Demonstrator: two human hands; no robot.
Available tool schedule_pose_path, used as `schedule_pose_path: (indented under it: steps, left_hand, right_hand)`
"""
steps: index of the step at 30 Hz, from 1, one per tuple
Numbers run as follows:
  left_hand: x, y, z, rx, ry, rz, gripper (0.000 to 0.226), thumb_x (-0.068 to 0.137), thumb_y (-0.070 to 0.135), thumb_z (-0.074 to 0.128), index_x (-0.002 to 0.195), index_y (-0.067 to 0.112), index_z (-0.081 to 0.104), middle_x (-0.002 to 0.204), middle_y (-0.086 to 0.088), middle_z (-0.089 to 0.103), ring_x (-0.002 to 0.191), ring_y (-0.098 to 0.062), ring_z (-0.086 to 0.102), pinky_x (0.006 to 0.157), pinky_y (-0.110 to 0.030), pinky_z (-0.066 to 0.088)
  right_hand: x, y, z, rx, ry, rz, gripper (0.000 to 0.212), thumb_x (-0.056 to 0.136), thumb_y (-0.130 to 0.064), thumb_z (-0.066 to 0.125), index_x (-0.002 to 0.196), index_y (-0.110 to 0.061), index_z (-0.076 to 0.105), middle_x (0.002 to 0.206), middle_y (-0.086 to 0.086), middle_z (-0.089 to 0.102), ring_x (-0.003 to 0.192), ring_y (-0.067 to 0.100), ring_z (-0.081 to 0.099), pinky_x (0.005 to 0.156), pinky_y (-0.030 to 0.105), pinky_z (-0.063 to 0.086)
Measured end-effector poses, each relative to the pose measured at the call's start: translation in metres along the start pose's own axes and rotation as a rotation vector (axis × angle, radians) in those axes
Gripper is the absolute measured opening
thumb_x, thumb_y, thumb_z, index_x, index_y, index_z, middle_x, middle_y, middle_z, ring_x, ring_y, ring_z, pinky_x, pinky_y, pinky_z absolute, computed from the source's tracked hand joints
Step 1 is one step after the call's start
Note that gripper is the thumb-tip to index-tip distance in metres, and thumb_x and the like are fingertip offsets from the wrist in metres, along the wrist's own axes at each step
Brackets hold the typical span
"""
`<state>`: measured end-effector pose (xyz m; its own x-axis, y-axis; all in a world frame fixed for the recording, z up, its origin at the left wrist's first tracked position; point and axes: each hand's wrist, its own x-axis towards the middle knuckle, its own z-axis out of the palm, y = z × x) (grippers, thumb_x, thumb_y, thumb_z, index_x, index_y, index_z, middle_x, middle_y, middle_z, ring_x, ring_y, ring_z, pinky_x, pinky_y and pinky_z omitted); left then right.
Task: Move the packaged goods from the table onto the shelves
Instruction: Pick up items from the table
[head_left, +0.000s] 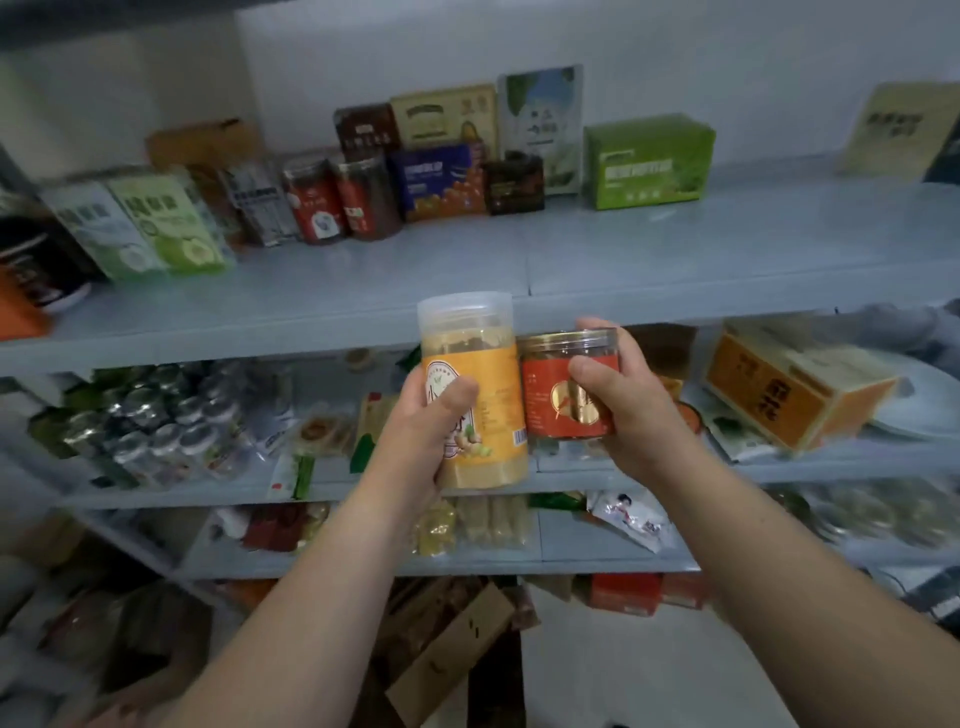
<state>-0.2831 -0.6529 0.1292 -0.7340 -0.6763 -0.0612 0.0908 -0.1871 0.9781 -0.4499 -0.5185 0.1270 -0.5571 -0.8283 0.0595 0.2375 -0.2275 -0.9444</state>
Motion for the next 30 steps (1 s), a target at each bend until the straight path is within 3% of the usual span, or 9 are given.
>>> schedule_pose_path:
  steps: [7,11,15,17,19,24,26,28,30]
  left_hand:
    - [0.053,0.044,0.023,0.085,0.155,0.187,0.078,0.060,0.050,0.081,0.129,0.023,0.053,0.111,-0.003,0.075,0.100,-0.028,0.074,0.078,-0.046,0.061]
    - [0.091,0.061,0.049,0.218,0.223,0.259,0.067,0.069,0.051,0.080,0.128,0.031,0.053,0.110,0.003,0.075,0.099,-0.020,0.074,0.082,-0.045,0.061]
    - [0.136,0.067,0.074,0.361,0.308,0.338,0.061,0.077,0.045,0.082,0.129,0.038,0.050,0.108,0.015,0.072,0.092,0.001,0.070,0.073,-0.021,0.057]
    - [0.161,0.064,0.076,0.392,0.332,0.328,0.082,0.070,0.050,0.087,0.139,0.036,0.046,0.115,0.015,0.071,0.100,-0.001,0.070,0.086,-0.031,0.058]
    - [0.182,0.058,0.072,0.444,0.362,0.313,0.084,0.073,0.043,0.088,0.143,0.034,0.043,0.121,0.014,0.068,0.105,-0.002,0.068,0.093,-0.038,0.057]
    - [0.218,0.057,0.054,0.616,0.454,0.298,0.079,0.080,0.027,0.085,0.144,0.025,0.039,0.112,0.022,0.060,0.093,0.010,0.060,0.073,-0.009,0.047]
    - [0.234,0.061,0.039,0.674,0.450,0.251,0.084,0.073,0.031,0.090,0.141,0.026,0.041,0.112,0.017,0.061,0.098,0.004,0.059,0.080,-0.018,0.052]
    - [0.246,0.067,0.024,0.746,0.461,0.203,0.094,0.057,0.048,0.092,0.135,0.027,0.045,0.119,0.008,0.064,0.107,-0.009,0.063,0.093,-0.039,0.056]
    - [0.259,0.073,0.010,0.822,0.479,0.166,0.097,0.050,0.054,0.090,0.131,0.025,0.048,0.120,0.006,0.065,0.110,-0.013,0.064,0.097,-0.043,0.054]
  right_hand:
    - [0.083,-0.040,-0.009,-0.083,-0.087,-0.093,0.066,0.075,-0.039,0.077,0.134,-0.035,0.046,0.125,0.013,0.062,0.105,0.033,0.070,0.083,0.047,0.060]
    - [0.126,-0.071,-0.032,-0.204,-0.072,-0.204,0.066,0.072,-0.045,0.078,0.131,-0.038,0.049,0.119,0.006,0.066,0.100,0.022,0.071,0.079,0.035,0.059]
    - [0.171,-0.088,-0.060,-0.290,-0.057,-0.261,0.060,0.077,-0.034,0.080,0.126,-0.032,0.046,0.113,-0.001,0.068,0.097,0.013,0.071,0.078,0.032,0.059]
    - [0.191,-0.092,-0.070,-0.481,-0.046,-0.258,0.061,0.076,-0.035,0.086,0.119,-0.032,0.043,0.112,-0.007,0.065,0.099,0.012,0.067,0.082,0.031,0.057]
    - [0.207,-0.093,-0.077,-0.734,-0.074,-0.261,0.064,0.073,-0.036,0.088,0.116,-0.030,0.041,0.110,-0.014,0.057,0.099,0.005,0.060,0.077,0.019,0.048]
    - [0.242,-0.090,-0.071,-0.975,-0.175,-0.309,0.067,0.074,-0.042,0.086,0.117,-0.024,0.038,0.118,-0.001,0.050,0.102,0.016,0.056,0.083,0.032,0.050]
    - [0.259,-0.092,-0.060,-1.064,-0.172,-0.315,0.065,0.074,-0.043,0.086,0.115,-0.023,0.039,0.115,0.001,0.045,0.098,0.018,0.054,0.080,0.032,0.047]
    - [0.276,-0.091,-0.045,-1.098,-0.154,-0.295,0.064,0.074,-0.042,0.085,0.115,-0.023,0.040,0.114,0.002,0.039,0.096,0.021,0.052,0.081,0.033,0.046]
    - [0.293,-0.084,-0.028,-1.090,-0.126,-0.273,0.067,0.073,-0.040,0.084,0.120,-0.023,0.039,0.118,0.005,0.037,0.102,0.025,0.052,0.088,0.037,0.049]
